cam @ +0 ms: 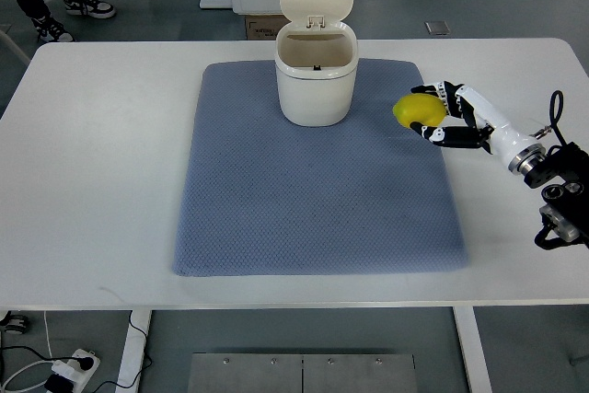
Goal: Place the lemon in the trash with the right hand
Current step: 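Lift the lemon with the right hand and carry it toward the bin, then position the lemon over the white bin and open the right hand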
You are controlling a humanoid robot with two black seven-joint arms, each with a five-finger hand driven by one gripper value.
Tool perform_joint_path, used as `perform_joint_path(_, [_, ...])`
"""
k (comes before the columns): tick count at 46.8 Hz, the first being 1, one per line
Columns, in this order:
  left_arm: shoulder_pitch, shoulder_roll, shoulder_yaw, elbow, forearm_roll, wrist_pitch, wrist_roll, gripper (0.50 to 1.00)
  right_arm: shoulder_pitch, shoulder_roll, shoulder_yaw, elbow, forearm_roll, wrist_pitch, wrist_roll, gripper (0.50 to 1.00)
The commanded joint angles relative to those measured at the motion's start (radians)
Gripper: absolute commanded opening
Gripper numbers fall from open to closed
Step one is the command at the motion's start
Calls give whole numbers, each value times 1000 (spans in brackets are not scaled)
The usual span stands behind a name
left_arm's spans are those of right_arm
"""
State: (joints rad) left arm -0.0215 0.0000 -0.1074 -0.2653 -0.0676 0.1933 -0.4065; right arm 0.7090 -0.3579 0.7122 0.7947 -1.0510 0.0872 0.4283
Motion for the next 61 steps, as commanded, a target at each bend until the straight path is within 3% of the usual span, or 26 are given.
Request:
perform_joint_path(1, [0, 0, 0, 0, 0, 0, 0, 1000, 38, -9, -7, -2, 0, 6, -23, 500])
perform_joint_path(39, [0, 0, 0, 0, 0, 0, 0, 1000, 449, -10, -298, -69, 92, 16, -240, 500])
perform_joint_path(61, [0, 0, 0, 0, 0, 0, 0, 1000, 572, 91, -462, -115, 140, 6, -276, 500])
